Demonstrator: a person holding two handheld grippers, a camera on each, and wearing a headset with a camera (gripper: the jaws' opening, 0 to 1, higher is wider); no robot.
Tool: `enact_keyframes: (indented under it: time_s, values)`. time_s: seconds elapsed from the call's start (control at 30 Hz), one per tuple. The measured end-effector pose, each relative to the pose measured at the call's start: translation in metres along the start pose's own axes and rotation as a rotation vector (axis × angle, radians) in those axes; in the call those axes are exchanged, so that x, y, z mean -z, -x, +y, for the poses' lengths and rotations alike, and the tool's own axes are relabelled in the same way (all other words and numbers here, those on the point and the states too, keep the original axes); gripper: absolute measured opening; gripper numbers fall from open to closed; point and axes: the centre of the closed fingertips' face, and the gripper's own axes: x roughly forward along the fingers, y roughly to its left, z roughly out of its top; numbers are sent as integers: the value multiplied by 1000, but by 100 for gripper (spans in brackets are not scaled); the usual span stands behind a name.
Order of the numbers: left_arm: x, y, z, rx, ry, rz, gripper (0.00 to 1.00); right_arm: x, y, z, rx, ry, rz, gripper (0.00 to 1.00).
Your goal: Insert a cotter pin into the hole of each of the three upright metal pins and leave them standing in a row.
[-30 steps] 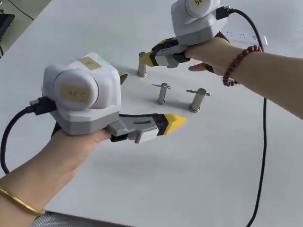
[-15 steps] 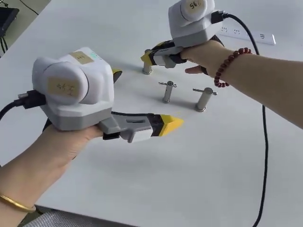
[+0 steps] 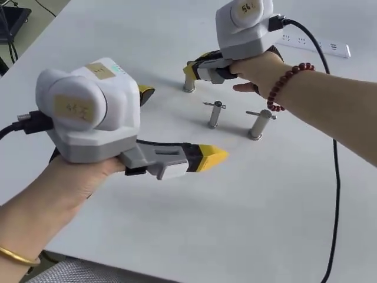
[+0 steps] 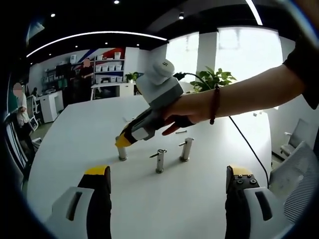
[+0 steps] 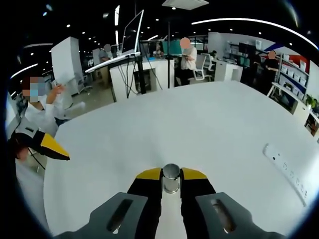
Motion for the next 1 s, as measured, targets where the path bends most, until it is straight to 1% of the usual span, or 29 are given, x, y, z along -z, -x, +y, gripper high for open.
enact_keyframes:
  time_s: [0.07,0.13,0.2,0.23,0.3,0.37,0.5,0.57,0.6,0.7,0.8,0.93,1.0]
  values:
    - [0,1,1,-1,0,-2,96,-1,-1,2,5,16,7,7]
    - [-2,2,2,-4,-2,-6,96,-2,-3,2,3,10,13,7]
    - [-2,3,2,-3,-8,-8,96,-2,-1,6,-3,0,14,7]
    - [-3,4,2,-3,-12,-8,96,-2,0,8,-6,2,12,7]
    - [-2,5,3,-4,-24,-4,96,-4,6,19,-16,4,9,7]
    - [-2,6,3,-2,-34,-2,96,-4,6,23,-30,3,8,7]
    - [-2,9,3,1,-40,1,96,-8,9,28,-46,18,11,7]
    - [-2,11,3,2,-42,0,96,-8,14,36,-62,20,8,7]
    - [-2,12,3,1,-42,0,96,-8,14,37,-67,24,9,7]
    - [-2,15,3,1,-43,3,96,-6,21,49,-87,43,15,7]
    - [-2,18,2,-1,-48,1,96,-3,23,52,-100,52,18,7]
    - [-2,21,1,-2,-48,1,95,2,35,68,-118,66,26,7]
    - [-2,22,-1,-1,-49,1,95,4,38,70,-124,61,32,7]
